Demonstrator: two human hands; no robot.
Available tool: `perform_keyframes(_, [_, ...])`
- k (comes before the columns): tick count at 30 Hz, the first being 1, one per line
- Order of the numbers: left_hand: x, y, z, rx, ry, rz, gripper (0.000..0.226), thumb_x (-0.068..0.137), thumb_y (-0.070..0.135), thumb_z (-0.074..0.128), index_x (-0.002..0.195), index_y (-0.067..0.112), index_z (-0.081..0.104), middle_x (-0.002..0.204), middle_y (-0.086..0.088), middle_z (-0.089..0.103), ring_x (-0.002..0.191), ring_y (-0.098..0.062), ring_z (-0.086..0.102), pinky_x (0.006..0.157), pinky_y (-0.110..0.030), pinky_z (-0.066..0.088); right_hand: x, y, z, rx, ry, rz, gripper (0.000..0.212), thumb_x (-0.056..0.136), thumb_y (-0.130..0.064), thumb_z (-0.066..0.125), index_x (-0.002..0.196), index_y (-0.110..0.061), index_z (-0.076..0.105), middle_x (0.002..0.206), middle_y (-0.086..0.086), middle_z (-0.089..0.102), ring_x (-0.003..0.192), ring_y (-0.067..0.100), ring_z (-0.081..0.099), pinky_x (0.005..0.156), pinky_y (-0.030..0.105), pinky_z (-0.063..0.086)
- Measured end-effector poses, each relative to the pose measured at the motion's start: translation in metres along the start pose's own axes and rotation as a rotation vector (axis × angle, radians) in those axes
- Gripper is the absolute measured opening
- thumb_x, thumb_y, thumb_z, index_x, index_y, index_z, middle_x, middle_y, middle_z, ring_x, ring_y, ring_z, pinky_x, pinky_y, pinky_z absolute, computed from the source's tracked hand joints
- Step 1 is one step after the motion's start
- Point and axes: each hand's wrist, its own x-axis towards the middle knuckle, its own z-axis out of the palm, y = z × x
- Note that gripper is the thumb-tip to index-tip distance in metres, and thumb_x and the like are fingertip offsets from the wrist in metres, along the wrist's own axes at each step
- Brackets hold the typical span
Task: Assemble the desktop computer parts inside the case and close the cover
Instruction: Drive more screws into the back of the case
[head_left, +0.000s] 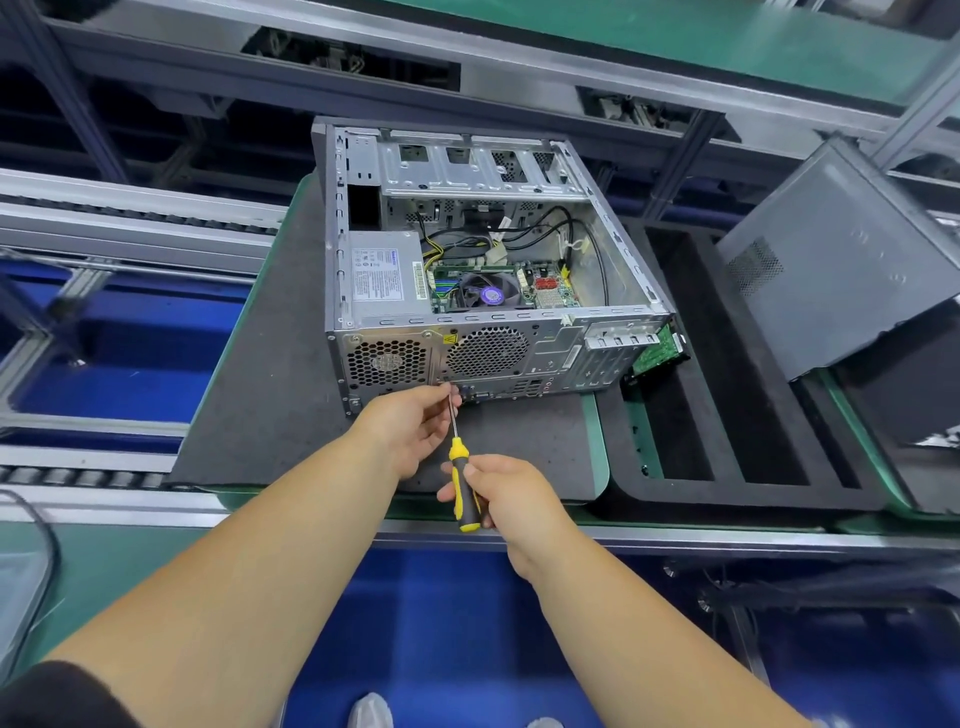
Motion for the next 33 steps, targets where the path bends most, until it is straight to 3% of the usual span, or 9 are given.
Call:
perform_keyframes(5, [0.002,-0.001,0.000,0.015,-0.007,0.002,0.012,0.094,0.016,0.063,0.088,0.010,0.071,0.070,0.003,0.073,0.071,-0.007,0.060,0.052,-0.013,0.051,0.010,-0.007,0.006,0.173,0.036,0.265,0.028,0.103,-0.025,0.047,0.094,-0.017,0.072,0.064,-0.002,0.073,0.060,0.011,0.058,0.057,0.023,0.048])
perform_keyframes(7, [0.003,-0.001,0.001,0.003,0.001,0.008,0.009,0.093,0.015,0.064,0.089,0.009,0.070,0.069,0.002,0.073,0.069,-0.006,0.060,0.050,-0.012,0.051,0.011,-0.002,0.003,0.143,0.045,0.201,0.019,0.098,-0.034,0.059,0.100,-0.018,0.070,0.072,-0.005,0.075,0.065,0.009,0.060,0.061,0.024,0.048])
perform_keyframes(10, [0.003,-0.002,0.002,-0.005,0.006,0.015,0.007,0.092,0.015,0.065,0.090,0.010,0.070,0.068,0.002,0.073,0.068,-0.005,0.061,0.049,-0.012,0.050,0.008,0.008,-0.004,0.085,0.066,0.070,0.027,0.088,-0.035,0.073,0.106,-0.016,0.065,0.078,-0.004,0.071,0.064,0.004,0.065,0.062,0.022,0.052])
perform_keyframes(16, [0.000,-0.004,-0.003,0.067,-0.024,0.038,0.010,0.093,0.017,0.064,0.088,0.012,0.071,0.075,0.002,0.073,0.073,-0.007,0.063,0.057,-0.016,0.051,0.012,0.005,0.001,0.213,0.051,0.135,0.014,0.098,-0.025,0.061,0.097,-0.013,0.067,0.072,-0.003,0.074,0.060,0.010,0.070,0.059,0.026,0.054])
perform_keyframes(21, [-0.002,-0.003,-0.004,0.118,-0.015,0.036,0.005,0.090,0.015,0.068,0.091,0.012,0.072,0.075,0.002,0.075,0.078,-0.008,0.066,0.061,-0.018,0.053,0.011,0.003,0.006,0.349,0.028,0.221,0.034,0.106,-0.026,0.043,0.099,-0.006,0.070,0.070,0.002,0.074,0.053,0.011,0.065,0.050,0.023,0.051])
perform_keyframes(25, [0.000,-0.003,-0.001,0.101,-0.003,0.041,0.003,0.089,0.013,0.068,0.088,0.011,0.071,0.070,0.003,0.073,0.073,-0.007,0.063,0.056,-0.015,0.052,0.009,0.003,0.004,0.277,0.052,0.151,0.022,0.095,-0.029,0.065,0.100,-0.008,0.067,0.072,0.003,0.069,0.058,0.011,0.066,0.054,0.025,0.053])
perform_keyframes(27, [0.001,-0.004,0.000,0.098,0.005,0.050,0.004,0.089,0.013,0.068,0.087,0.011,0.070,0.068,0.003,0.073,0.070,-0.006,0.062,0.053,-0.013,0.051,0.007,0.005,0.002,0.210,0.076,0.089,0.025,0.088,-0.028,0.074,0.101,-0.008,0.064,0.074,0.005,0.069,0.063,0.011,0.068,0.060,0.026,0.055])
perform_keyframes(33, [0.002,-0.005,-0.001,0.100,0.036,0.070,0.005,0.087,0.016,0.072,0.085,0.012,0.070,0.068,0.003,0.073,0.062,-0.004,0.063,0.052,-0.014,0.051,0.006,0.002,0.008,0.304,0.113,0.133,0.023,0.093,-0.023,0.070,0.101,-0.002,0.066,0.079,0.010,0.070,0.061,0.015,0.071,0.060,0.029,0.058])
